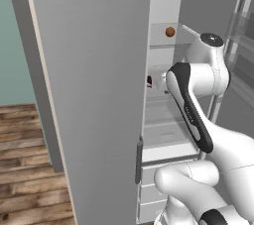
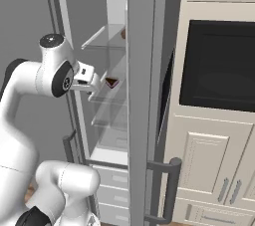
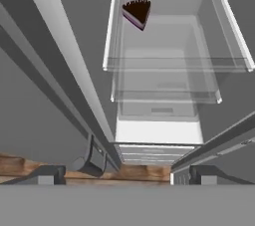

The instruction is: Place the mayonnaise and mayonnaise from the counter to the top shelf of the fridge. If the existing items in the fridge are on the top shelf, move them to other shelves.

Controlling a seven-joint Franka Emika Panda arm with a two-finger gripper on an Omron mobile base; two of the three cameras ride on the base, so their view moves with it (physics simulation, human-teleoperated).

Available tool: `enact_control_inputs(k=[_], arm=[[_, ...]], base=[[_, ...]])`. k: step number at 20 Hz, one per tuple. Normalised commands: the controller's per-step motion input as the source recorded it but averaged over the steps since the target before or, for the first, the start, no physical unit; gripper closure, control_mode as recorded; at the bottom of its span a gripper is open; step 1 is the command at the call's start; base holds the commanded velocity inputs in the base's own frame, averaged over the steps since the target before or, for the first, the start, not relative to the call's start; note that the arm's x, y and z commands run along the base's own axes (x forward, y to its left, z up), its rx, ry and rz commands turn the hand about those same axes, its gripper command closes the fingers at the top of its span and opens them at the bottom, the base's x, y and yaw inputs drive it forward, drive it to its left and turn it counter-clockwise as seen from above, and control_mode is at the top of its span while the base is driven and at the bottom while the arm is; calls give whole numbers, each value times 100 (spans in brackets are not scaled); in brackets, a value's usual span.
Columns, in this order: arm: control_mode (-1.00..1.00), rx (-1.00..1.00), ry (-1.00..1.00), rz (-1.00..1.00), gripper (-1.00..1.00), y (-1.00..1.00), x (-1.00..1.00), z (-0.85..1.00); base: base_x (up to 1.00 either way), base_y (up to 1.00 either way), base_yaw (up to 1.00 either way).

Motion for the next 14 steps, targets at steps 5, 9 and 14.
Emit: enact_control_inputs(k=[5,9,14], arm=[[100,0,0,0,-100,0,0,0],[100,0,0,0,-100,0,0,0],[100,0,0,0,-100,0,0,0]], base=[[14,-24,0],[23,-28,0],[24,-30,0]])
